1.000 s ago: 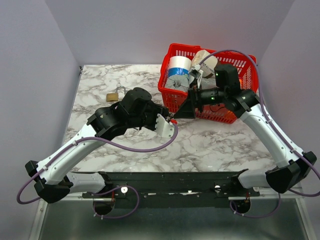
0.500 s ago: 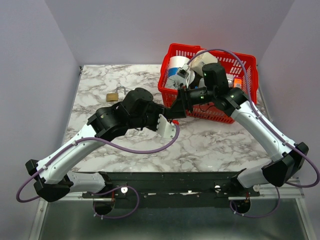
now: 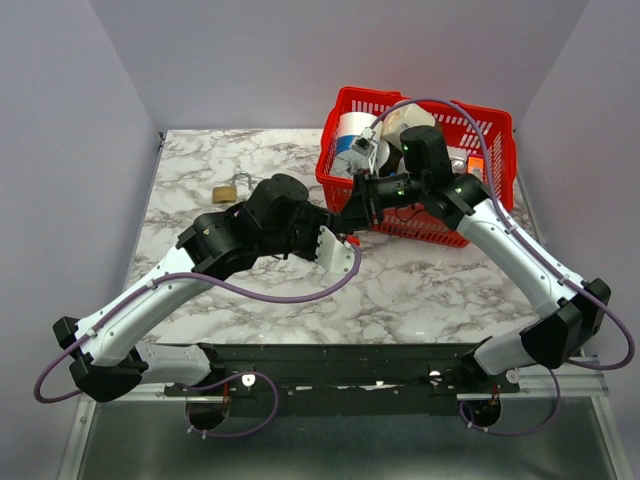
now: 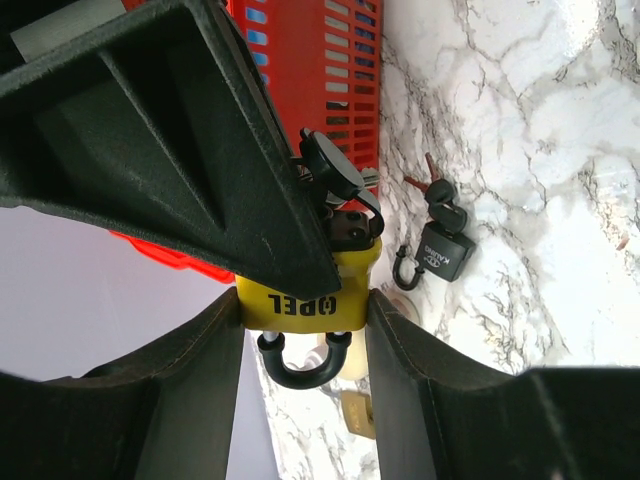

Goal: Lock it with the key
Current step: Pick up the lock from the center of the board.

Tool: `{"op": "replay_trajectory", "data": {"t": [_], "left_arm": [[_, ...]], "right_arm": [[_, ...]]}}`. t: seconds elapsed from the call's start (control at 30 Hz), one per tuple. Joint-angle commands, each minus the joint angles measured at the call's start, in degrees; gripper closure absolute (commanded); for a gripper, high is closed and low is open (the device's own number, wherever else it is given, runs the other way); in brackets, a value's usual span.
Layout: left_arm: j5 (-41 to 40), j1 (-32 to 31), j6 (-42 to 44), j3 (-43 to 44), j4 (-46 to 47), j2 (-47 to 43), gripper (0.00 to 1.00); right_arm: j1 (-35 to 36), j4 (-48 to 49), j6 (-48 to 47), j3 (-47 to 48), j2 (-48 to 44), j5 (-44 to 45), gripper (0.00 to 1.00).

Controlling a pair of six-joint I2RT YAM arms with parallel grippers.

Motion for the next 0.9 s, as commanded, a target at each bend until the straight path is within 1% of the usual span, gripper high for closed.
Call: {"op": "replay_trajectory", "data": {"t": [0.0,0.07,0.1,0.13,0.17,0.2,0.23,0.33,0.4,0.43,0.47,0.53,0.57,0.6,0.67,0.7,0.73,0.77,0.8,0.87], "left_arm": [[-1.5,-0.36,-2.6,2.25,3.87,-0.08,0.83],[-1.68,-0.36,-2.6,2.34,3.69,-0.08,0.83],[-2.11,-0.36,-3.38,2.25,4.13,-0.17,0.74],[-2.55,-0.28,-4.18,2.08,4.57,-0.26,0.57],[-3.08,-0.36,-5.4,1.73,5.09,-0.43,0.39],[-3.43,-0.28,-7.07,1.72,5.97,-0.52,0.17],[-2.48,0.25,-10.48,1.9,5.98,-0.78,0.01],[2.87,5.07,-13.32,3.13,2.82,-1.39,0.01],[6.3,7.44,-14.2,2.08,2.37,-2.97,0.01],[8.67,11.37,-14.99,1.55,2.55,-5.24,0.01],[15.57,13.5,-16.73,0.85,2.29,-6.31,0.01],[22.11,19.2,-17.98,0.84,0.36,-8.85,0.01],[25.79,20.1,-19.72,0.93,-0.17,-9.39,0.01],[27.66,20.64,-20.44,1.02,-1.65,-9.92,0.02],[30.82,20.82,-22.63,0.93,-2.63,-11.41,0.04],[35.02,20.9,-24.64,0.85,-3.33,-11.77,0.06],[36.97,20.82,-25.53,0.67,-3.51,-12.38,0.08],[39.17,20.82,-26.5,-0.11,-3.43,-12.82,0.09],[41.54,20.9,-27.99,-0.73,-2.12,-13.0,0.14],[42.18,20.82,-33.87,-2.13,0.43,-13.79,0.17]], "right_arm": [[0.54,1.77,1.51,0.35,0.8,-1.33,0.67],[0.46,1.77,1.86,0.53,1.15,-1.16,0.77],[0.46,1.94,1.77,0.61,1.24,-1.07,0.82],[0.46,1.85,1.77,0.96,1.33,-1.07,0.95],[0.46,1.85,1.77,1.05,1.33,-1.07,0.99],[0.46,1.85,1.77,1.23,1.16,-1.33,0.99],[0.46,1.77,1.6,1.32,0.98,-1.68,0.99],[0.28,1.59,1.33,1.41,0.11,-3.79,0.99],[0.02,1.5,0.81,1.41,-0.6,-6.24,0.99],[-0.42,1.42,-0.33,1.32,-1.47,-6.86,1.0],[-0.6,1.15,-1.29,0.97,-2.26,-7.48,0.99],[-1.56,1.06,-4.36,0.27,-3.84,-7.92,1.0],[-1.83,1.06,-5.69,0.0,-5.94,-7.92,1.0],[-1.92,1.06,-7.18,-0.7,-6.92,-8.18,0.99],[-2.09,0.71,-12.8,-1.58,-10.77,-8.36,0.99],[-2.0,0.71,-14.56,-2.19,-12.19,-8.54,0.99],[-1.92,0.45,-18.14,-3.15,-13.42,-8.71,0.99],[-2.0,0.1,-20.18,-3.42,-14.48,-8.71,0.99],[-2.0,-0.25,-22.55,-3.69,-16.92,-8.63,0.99],[-2.0,-1.22,-27.92,-4.22,-19.05,-8.63,0.99]]}}
